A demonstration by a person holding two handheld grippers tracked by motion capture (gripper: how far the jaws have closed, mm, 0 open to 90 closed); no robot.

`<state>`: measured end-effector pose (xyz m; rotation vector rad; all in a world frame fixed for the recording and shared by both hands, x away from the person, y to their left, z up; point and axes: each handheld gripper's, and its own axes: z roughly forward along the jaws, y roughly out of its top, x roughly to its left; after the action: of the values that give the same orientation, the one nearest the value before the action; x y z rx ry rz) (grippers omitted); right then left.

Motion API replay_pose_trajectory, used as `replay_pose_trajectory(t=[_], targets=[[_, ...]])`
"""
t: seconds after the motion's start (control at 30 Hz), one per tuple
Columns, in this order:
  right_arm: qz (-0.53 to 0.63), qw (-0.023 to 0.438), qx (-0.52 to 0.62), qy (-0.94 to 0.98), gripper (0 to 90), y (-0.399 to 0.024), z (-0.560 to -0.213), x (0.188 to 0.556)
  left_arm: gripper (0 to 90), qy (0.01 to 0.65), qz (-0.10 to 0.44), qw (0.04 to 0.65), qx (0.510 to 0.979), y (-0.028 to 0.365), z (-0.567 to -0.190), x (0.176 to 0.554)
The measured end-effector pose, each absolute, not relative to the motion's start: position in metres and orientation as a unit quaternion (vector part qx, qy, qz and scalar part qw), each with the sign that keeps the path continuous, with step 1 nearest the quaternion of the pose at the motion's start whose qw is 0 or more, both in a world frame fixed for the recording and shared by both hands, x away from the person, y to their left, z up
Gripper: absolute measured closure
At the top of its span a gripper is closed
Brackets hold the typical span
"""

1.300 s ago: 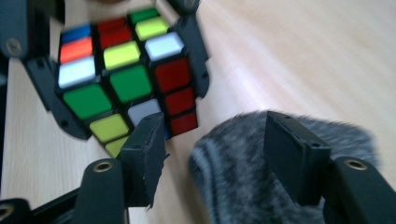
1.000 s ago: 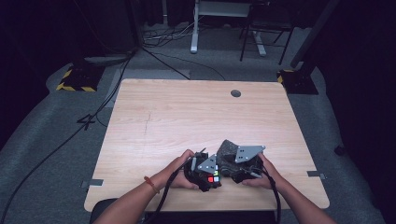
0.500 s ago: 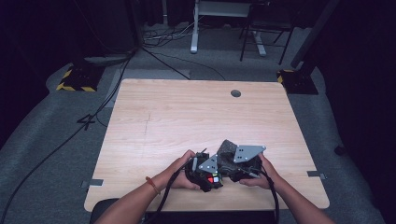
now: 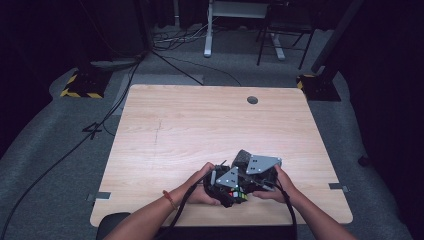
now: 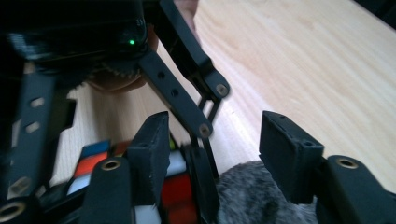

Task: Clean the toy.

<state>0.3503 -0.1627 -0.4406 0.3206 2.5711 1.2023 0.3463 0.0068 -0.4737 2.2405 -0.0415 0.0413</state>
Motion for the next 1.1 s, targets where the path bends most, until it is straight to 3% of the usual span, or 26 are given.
replay_pose_trajectory(t=[0.6, 0.83, 1.1], targets=[[0.440, 0.127, 0.118, 0.881, 42.4, -0.189, -0.436, 0.349, 32.6, -0.011, 0.006, 0.443, 0.897, 0.037, -0.484, 0.357], [0.419, 0.114, 0.123, 0.892, 41.9, -0.190, -0.446, 0.350, 32.5, -0.007, 0.005, 0.406, 0.914, 0.053, -0.483, 0.359], [0.404, 0.134, 0.150, 0.893, 40.8, -0.207, -0.446, 0.356, 32.5, 0.005, 0.013, 0.392, 0.920, 0.060, -0.482, 0.360]])
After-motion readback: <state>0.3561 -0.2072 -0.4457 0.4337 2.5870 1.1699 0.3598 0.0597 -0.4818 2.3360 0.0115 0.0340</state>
